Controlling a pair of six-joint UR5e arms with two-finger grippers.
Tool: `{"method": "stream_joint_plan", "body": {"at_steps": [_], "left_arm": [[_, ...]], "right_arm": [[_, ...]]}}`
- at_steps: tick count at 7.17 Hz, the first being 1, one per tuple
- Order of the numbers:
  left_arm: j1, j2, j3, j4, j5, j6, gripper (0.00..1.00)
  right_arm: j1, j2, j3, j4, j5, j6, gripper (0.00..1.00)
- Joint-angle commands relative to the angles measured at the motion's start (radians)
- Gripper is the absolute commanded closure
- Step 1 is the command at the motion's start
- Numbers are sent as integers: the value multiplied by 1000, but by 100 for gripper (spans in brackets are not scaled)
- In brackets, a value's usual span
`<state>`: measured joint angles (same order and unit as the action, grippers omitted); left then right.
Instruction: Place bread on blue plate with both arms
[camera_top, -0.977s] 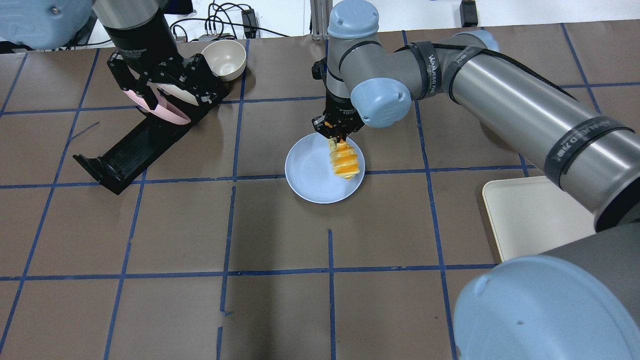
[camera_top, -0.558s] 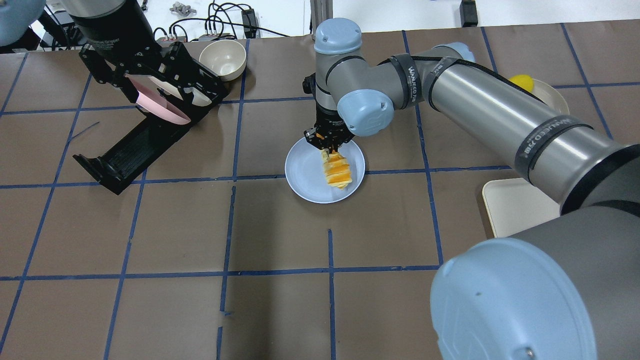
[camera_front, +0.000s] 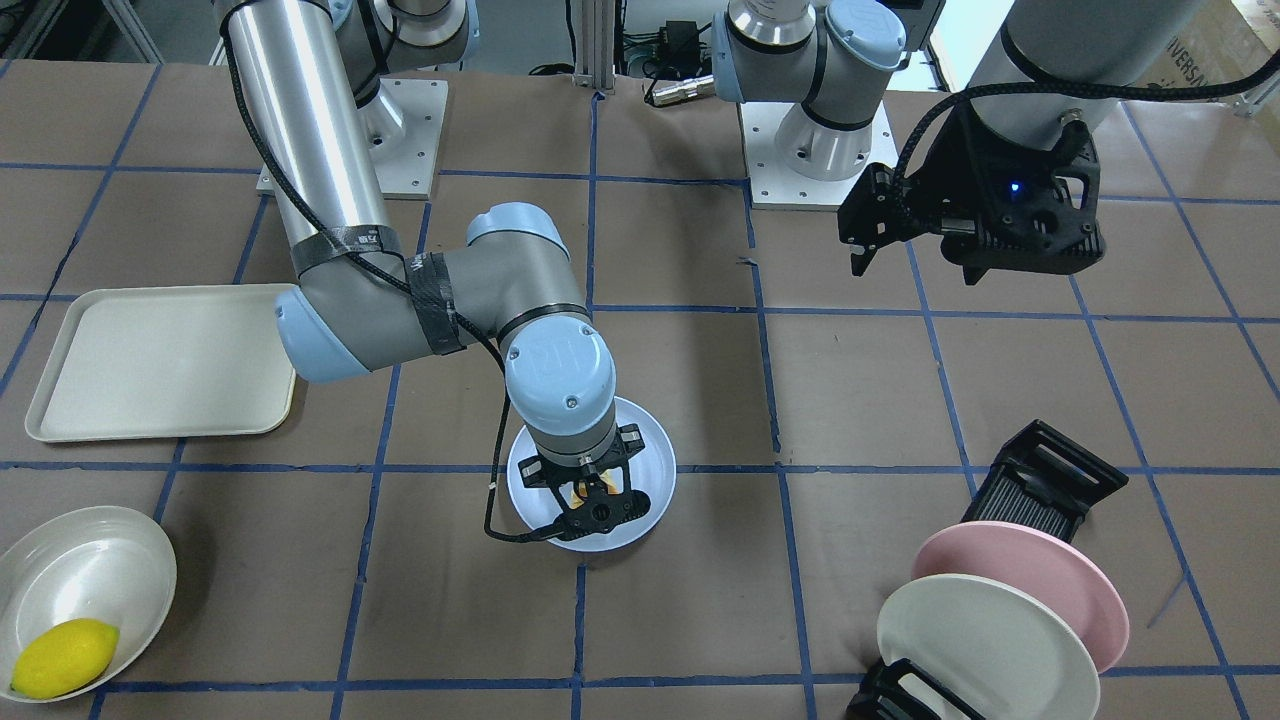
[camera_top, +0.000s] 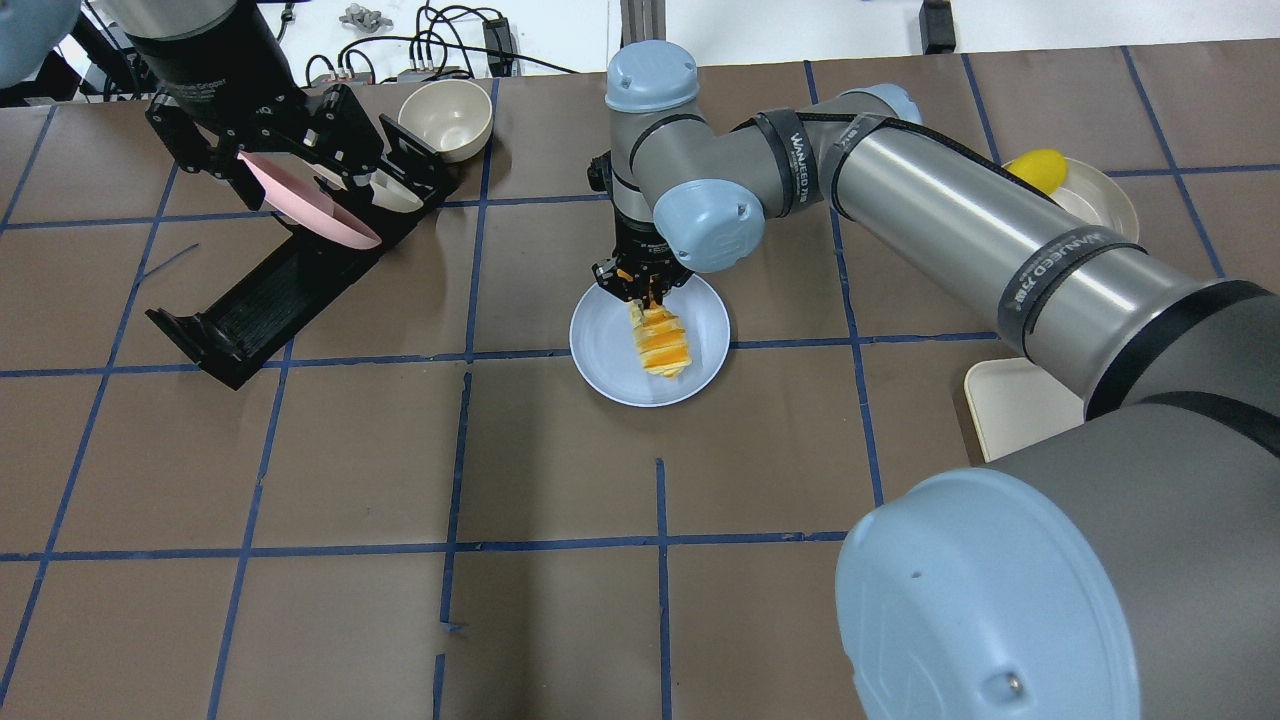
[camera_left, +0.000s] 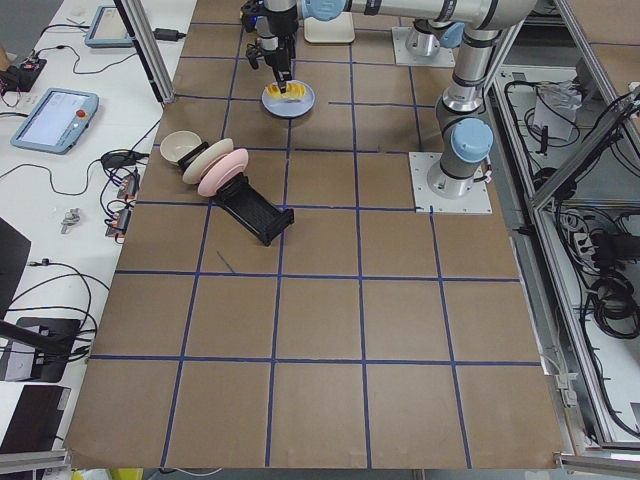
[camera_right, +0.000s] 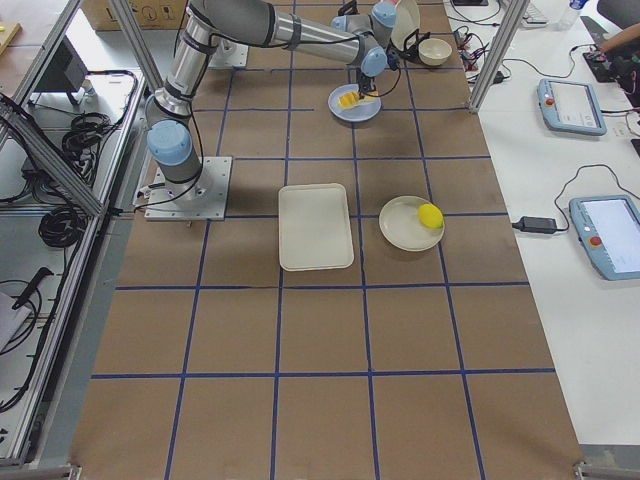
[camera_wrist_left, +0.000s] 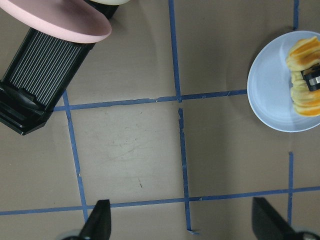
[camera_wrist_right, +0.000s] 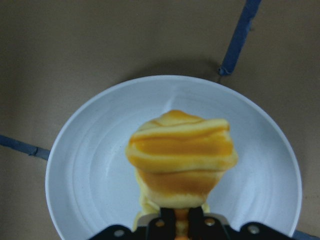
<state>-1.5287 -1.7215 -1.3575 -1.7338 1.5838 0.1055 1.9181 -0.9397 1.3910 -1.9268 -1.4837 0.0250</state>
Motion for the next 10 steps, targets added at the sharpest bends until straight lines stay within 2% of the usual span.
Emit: {"method": "stream_joint_plan", "body": {"at_steps": [1, 3, 4, 6, 7, 9, 10], "left_arm": [[-4, -26, 3, -9, 5, -1, 0], [-4, -12, -5, 2, -5, -4, 0], [-4, 6, -8, 8, -7, -1, 0], [5, 75, -12, 20, -18, 14, 0], [7, 97, -38, 16, -15, 14, 0], [10, 80, -58, 28, 1, 16, 0], [7, 98, -75, 19, -1, 13, 0]], "right_arm": [[-1, 4, -1, 5, -7, -2, 0], [-2, 2, -1, 21, -12, 0, 0], [-23, -25, -26, 102, -19, -2, 0], [-42, -91, -206, 324, -102, -1, 0], [-56, -82, -265, 330, -116, 0, 0], [-99, -90, -299, 440, -109, 0, 0], [-134, -82, -299, 404, -115, 0, 0]]}}
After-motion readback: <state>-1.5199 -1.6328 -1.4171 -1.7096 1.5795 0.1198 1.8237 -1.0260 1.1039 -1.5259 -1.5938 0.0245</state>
